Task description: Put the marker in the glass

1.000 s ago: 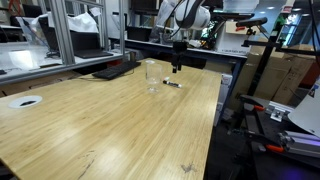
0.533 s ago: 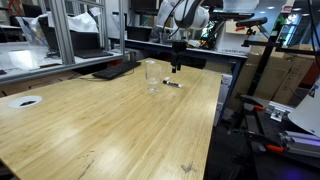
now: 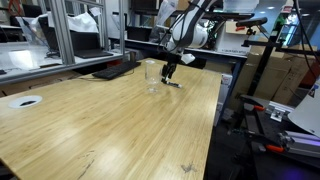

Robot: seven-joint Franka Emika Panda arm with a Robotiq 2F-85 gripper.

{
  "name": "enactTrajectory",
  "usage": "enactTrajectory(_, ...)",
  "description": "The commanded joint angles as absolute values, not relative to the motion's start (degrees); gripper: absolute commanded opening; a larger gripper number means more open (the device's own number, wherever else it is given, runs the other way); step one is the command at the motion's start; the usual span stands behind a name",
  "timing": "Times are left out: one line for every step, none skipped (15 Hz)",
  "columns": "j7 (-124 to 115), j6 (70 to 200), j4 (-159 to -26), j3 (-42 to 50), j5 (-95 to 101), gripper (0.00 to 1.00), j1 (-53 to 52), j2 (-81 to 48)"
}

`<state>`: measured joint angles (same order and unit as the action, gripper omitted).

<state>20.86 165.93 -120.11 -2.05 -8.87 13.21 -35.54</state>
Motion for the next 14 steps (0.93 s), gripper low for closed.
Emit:
enactTrajectory(15.37,176.67,-122.32,-3.26,-8.44,1.00,14.37,-37.38)
enactTrajectory(13.33,179.44,-123.03,-2.62,-7.97,1.00,13.88,-37.92)
enactTrajectory(11.31,181.91,-123.66,-1.72,-7.58,1.00,13.16,-38.29)
enactTrajectory(9.66,184.02,-124.24,-1.03,-7.22,1.00,12.66,-38.57)
enactTrajectory(8.16,185.54,-124.65,-0.15,-6.91,1.00,12.04,-38.78)
enactTrajectory(7.16,186.48,-124.88,0.15,-6.60,1.00,11.97,-38.98)
enactTrajectory(6.44,186.97,-125.00,0.43,-6.20,0.75,11.99,-39.21)
enactTrajectory(6.05,187.20,-125.05,0.11,-5.65,0.74,12.55,-39.36)
enactTrajectory(5.61,186.85,-124.94,-0.54,-5.16,0.66,13.40,-39.42)
enactTrajectory(5.41,186.65,-124.79,-1.26,-4.68,0.60,14.29,-39.53)
enactTrajectory(5.31,186.37,-124.58,-1.91,-4.18,0.52,15.04,-39.62)
enactTrajectory(5.27,186.21,-124.47,-2.34,-3.75,0.45,15.54,-39.66)
enactTrajectory(5.20,186.08,-124.36,-2.68,-3.37,0.38,15.96,-39.71)
enactTrajectory(5.17,186.09,-124.32,-3.11,-2.94,0.32,16.50,-39.73)
